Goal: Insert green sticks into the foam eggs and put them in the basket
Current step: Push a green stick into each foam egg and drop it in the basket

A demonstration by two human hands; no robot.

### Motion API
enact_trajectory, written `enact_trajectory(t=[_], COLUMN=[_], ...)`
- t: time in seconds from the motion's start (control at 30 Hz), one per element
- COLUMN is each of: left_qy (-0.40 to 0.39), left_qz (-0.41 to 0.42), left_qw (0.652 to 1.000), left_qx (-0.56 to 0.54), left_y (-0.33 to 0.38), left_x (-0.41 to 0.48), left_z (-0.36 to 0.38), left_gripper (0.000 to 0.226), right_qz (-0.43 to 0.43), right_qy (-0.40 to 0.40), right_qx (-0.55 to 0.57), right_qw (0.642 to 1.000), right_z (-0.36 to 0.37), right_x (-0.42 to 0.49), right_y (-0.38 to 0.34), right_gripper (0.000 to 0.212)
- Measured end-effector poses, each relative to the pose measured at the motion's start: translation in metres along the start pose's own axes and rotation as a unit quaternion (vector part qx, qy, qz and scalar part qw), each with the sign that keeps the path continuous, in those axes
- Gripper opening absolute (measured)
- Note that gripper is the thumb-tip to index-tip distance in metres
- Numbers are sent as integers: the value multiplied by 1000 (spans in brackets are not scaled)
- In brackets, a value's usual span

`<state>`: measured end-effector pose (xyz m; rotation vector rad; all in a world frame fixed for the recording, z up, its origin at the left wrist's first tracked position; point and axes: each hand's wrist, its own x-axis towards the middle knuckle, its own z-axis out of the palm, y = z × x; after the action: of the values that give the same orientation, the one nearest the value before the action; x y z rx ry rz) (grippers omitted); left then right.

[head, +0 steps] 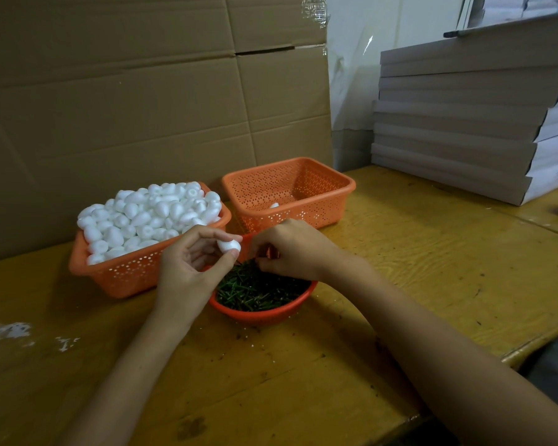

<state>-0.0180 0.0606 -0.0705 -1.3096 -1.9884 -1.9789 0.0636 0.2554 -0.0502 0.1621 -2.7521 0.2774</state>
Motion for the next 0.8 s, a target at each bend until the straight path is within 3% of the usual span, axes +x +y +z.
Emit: enact_trajectory(t=[0.4, 0.57, 0.8], left_qy=[25, 24, 41], left_qz=[-10, -11, -26], left_qw=[1000, 1000, 998], left_qx=[-10, -12, -41], left_y=[-5, -7, -6], left_x=[2, 1, 3], left_z=[-3, -3, -2], left_gripper=[18, 17, 20], right_qz=[-11, -21, 32], right_qy=[75, 105, 163], right_qx=[29, 62, 260], right_qw=[997, 992, 951], right_z=[2, 2, -2], right_x=[-1, 0, 2], right_y=[1, 3, 4], right_gripper=[10, 14, 13])
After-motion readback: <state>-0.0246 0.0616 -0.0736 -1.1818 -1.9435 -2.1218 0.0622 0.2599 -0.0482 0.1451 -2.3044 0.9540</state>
